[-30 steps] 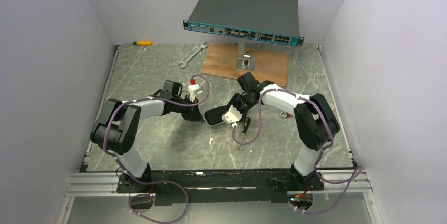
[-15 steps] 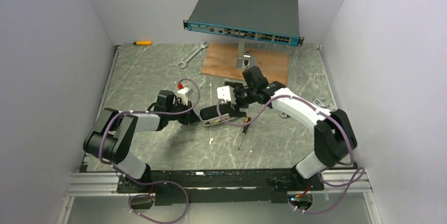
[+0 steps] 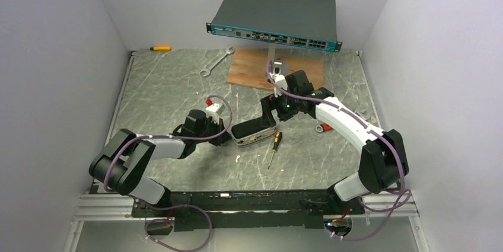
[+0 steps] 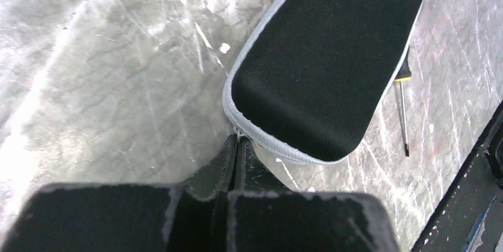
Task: Open the umbrella
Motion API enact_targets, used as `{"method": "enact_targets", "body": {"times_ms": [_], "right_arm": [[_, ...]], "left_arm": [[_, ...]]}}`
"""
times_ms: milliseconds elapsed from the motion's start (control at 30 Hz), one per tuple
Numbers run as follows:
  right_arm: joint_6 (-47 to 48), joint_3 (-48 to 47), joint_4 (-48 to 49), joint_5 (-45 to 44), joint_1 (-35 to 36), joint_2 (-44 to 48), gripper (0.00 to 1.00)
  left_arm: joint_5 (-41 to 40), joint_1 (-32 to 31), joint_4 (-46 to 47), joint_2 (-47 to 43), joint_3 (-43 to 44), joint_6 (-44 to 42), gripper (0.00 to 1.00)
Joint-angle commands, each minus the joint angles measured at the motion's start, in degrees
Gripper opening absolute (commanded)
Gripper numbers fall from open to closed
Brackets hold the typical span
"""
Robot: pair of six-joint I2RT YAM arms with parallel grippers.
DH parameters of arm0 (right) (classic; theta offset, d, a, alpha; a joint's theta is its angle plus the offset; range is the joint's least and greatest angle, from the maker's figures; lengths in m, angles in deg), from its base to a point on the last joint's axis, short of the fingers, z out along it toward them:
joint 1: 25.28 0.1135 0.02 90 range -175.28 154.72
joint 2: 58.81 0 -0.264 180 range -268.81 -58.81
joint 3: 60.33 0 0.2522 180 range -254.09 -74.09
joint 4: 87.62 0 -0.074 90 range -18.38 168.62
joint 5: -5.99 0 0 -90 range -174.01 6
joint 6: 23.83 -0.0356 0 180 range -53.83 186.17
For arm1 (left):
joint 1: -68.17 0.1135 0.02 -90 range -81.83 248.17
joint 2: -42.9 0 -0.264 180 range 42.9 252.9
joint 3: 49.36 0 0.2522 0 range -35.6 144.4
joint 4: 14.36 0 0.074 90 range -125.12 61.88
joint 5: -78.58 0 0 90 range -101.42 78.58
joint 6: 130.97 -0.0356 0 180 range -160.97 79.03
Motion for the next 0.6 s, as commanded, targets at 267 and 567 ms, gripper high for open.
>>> {"method": "enact_targets", "body": {"times_ms": [267,567], "right_arm": [[-22.1,3.4,0.0,9.1,-1.7,-5.9,0.95],[-25.0,-3.7,5.6,10.6,-1.0,-17.4,0.96]], "left_arm": [[-2.9,-2.6,6.9,1.5,0.5,0.8,0.00],[-1.5,-4.8,9.2,-0.9,-2.3,-2.7,0.00]]}}
